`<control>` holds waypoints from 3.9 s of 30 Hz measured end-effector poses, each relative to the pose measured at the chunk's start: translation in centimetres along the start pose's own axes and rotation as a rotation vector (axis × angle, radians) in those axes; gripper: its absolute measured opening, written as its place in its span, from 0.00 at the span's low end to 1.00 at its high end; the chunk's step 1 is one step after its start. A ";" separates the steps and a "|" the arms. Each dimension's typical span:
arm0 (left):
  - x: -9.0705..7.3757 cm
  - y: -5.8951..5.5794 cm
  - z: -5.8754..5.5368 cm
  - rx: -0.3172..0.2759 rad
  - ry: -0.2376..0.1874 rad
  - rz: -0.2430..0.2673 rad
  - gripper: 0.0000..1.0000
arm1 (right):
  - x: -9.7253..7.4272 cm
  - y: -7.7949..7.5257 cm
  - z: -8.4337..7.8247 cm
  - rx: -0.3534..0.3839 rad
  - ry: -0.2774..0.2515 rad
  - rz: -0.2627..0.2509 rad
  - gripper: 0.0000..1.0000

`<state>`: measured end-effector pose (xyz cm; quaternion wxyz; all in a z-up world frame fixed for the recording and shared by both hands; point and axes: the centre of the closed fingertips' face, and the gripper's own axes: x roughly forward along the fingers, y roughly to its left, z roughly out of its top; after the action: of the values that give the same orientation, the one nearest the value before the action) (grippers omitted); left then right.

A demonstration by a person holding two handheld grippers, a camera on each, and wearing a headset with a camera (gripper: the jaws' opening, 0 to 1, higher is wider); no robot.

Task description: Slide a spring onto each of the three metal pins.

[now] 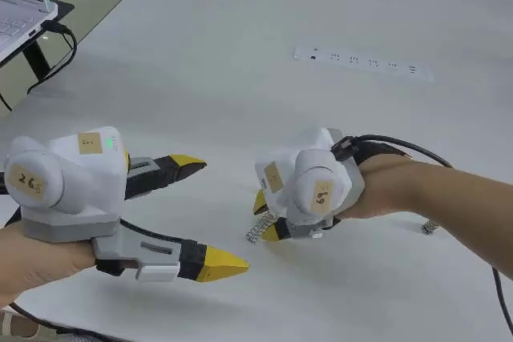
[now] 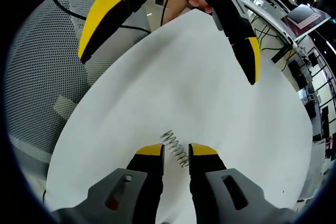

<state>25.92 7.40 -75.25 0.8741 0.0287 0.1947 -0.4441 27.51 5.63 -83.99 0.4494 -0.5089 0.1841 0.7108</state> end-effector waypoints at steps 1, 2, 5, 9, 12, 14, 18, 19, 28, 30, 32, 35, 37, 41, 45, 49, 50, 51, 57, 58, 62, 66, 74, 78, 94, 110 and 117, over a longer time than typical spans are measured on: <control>0.0 0.0 0.0 0.000 0.000 0.001 0.86 | 0.1 -0.1 0.0 0.008 -0.005 0.001 0.16; 0.0 0.0 0.0 0.000 0.001 0.003 0.86 | 0.1 -0.1 -0.1 0.031 -0.006 0.007 0.16; 0.0 0.0 0.0 -0.002 -0.002 0.004 0.86 | 0.3 -0.3 -0.1 0.066 -0.014 0.009 0.15; -0.2 0.0 -0.1 -0.002 0.001 0.007 0.86 | 0.5 -0.2 -0.6 0.067 0.006 0.020 0.13; -0.3 0.0 -0.2 -0.003 0.001 0.010 0.86 | 0.7 -0.2 -0.8 0.098 0.007 0.026 0.10; -0.3 0.1 -0.2 -0.004 0.000 0.012 0.86 | 0.8 -0.1 -0.8 0.097 0.012 0.024 0.10; -0.2 0.0 -0.4 -0.005 0.003 0.011 0.86 | 1.0 0.2 -1.1 0.095 0.021 0.032 0.09; -0.2 0.0 -0.4 -0.004 0.005 0.010 0.86 | 1.0 0.2 -1.1 0.102 0.020 0.029 0.09; 0.0 -0.1 -0.3 -0.003 0.007 0.005 0.85 | 0.8 0.4 -1.1 0.122 0.009 0.002 0.08; 0.1 -0.1 -0.2 -0.004 0.005 0.005 0.84 | 0.6 0.4 -1.0 0.123 0.004 -0.008 0.08; 0.1 -0.1 -0.2 -0.002 0.005 0.004 0.84 | 0.2 0.4 -0.8 0.132 -0.005 -0.010 0.08; 0.2 -0.2 -0.1 -0.002 0.005 0.001 0.84 | -0.4 0.2 -0.7 0.143 -0.016 -0.024 0.08; 0.4 -0.2 -0.1 -0.002 0.004 -0.002 0.84 | -0.9 0.2 -0.7 0.143 -0.020 -0.031 0.08; 0.7 -0.4 0.1 0.001 0.002 -0.008 0.84 | -1.7 0.2 -0.8 0.153 -0.021 -0.038 0.08; 0.9 -0.6 0.3 0.004 0.001 -0.014 0.84 | -2.7 0.2 -0.9 0.167 -0.026 -0.048 0.07; 1.0 -0.7 0.4 0.005 0.000 -0.014 0.83 | -3.5 0.4 -0.8 0.167 -0.030 -0.059 0.07; 1.1 -0.8 0.4 0.007 0.001 -0.017 0.83 | -3.8 0.4 -0.8 0.170 -0.032 -0.065 0.07; 1.1 -0.8 0.4 0.006 0.001 -0.018 0.83 | -4.1 0.4 -0.7 0.174 -0.037 -0.067 0.07; 1.4 -1.1 0.6 0.011 0.000 -0.024 0.81 | -5.2 0.5 -0.6 0.181 -0.041 -0.086 0.07; 1.5 -1.1 0.7 0.012 -0.002 -0.026 0.81 | -5.5 0.6 -0.6 0.180 -0.042 -0.089 0.07; 1.8 -1.3 0.9 0.014 -0.004 -0.034 0.80 | -6.2 0.8 -0.8 0.184 -0.041 -0.098 0.07; 2.0 -1.4 1.1 0.017 -0.006 -0.040 0.79 | -6.8 0.9 -1.3 0.200 -0.038 -0.108 0.07; 2.6 -1.8 0.8 0.029 0.010 -0.058 0.77 | -7.2 1.0 -1.5 0.218 -0.042 -0.123 0.07; 2.9 -2.0 0.9 0.040 0.012 -0.068 0.70 | -7.2 0.9 -1.3 0.215 -0.044 -0.126 0.07; 3.1 -1.5 0.5 0.040 0.026 -0.077 0.57 | -5.9 1.0 0.4 0.202 -0.065 -0.117 0.07; 3.7 -1.2 0.5 0.075 0.028 -0.097 0.38 | -5.8 0.7 0.8 0.222 -0.075 -0.129 0.07; 4.1 -1.4 0.5 0.077 0.029 -0.105 0.31 | -6.1 0.7 0.8 0.231 -0.082 -0.135 0.07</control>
<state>27.15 3.31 -76.08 0.8448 0.0584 0.1915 -0.4963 26.90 3.09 -78.35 0.5591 -0.4355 0.2117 0.6730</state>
